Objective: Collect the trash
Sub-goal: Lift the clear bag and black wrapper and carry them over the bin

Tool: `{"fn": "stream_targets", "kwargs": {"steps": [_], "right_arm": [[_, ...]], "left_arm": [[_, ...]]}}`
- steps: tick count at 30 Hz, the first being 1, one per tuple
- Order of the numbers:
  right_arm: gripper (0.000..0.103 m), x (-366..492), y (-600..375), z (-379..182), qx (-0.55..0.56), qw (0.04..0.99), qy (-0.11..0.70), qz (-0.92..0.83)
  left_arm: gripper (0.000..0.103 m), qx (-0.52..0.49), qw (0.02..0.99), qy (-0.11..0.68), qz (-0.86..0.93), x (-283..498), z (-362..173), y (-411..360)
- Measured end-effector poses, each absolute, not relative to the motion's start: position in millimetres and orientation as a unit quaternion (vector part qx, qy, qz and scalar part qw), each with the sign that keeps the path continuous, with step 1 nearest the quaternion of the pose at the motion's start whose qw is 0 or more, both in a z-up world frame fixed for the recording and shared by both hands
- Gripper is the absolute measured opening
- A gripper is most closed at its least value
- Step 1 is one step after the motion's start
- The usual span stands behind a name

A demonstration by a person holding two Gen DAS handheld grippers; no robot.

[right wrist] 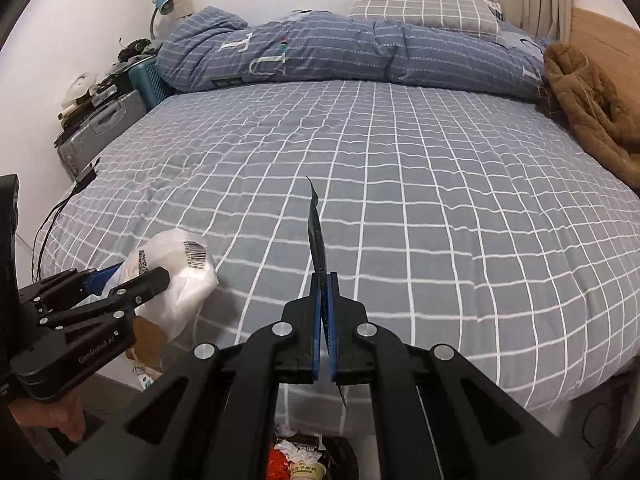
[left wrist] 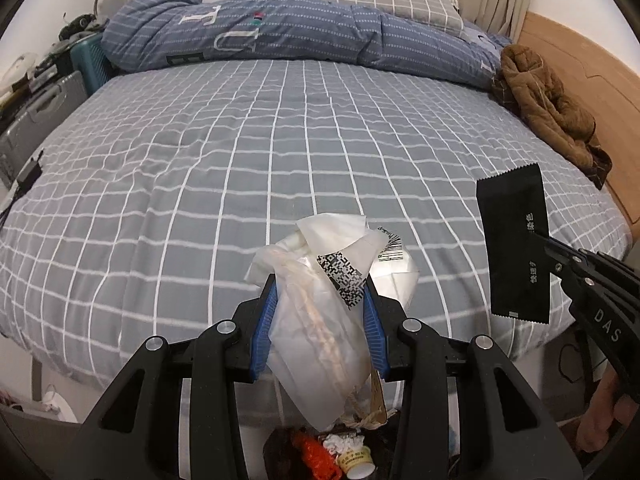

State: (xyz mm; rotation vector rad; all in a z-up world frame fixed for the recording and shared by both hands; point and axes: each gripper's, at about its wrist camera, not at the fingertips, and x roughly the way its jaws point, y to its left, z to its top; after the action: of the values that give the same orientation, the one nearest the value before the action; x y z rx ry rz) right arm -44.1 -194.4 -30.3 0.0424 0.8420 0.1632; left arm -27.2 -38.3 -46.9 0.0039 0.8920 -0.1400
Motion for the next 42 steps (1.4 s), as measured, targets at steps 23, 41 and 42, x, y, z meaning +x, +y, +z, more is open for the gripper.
{"fn": "stream_targets", "kwargs": {"steps": [23,41,42], "right_arm": [[0.002,-138.7,-175.3,-46.4,0.017,0.899,0.428,0.086],[0.002,-197.0,-158.5,-79.5,0.021,0.876,0.476,0.075],[0.002,-198.9,-157.2,-81.4,0.020,0.874,0.479,0.075]], "left_arm": [[0.039,-0.007,0.884,0.463,-0.067,-132.5,-72.7,-27.6],[0.039,-0.022,0.862,0.502,-0.059,-187.9,-99.9,-18.3],[0.039,-0.024,0.862,0.504,-0.058,-189.2,-100.8,-16.9]]}}
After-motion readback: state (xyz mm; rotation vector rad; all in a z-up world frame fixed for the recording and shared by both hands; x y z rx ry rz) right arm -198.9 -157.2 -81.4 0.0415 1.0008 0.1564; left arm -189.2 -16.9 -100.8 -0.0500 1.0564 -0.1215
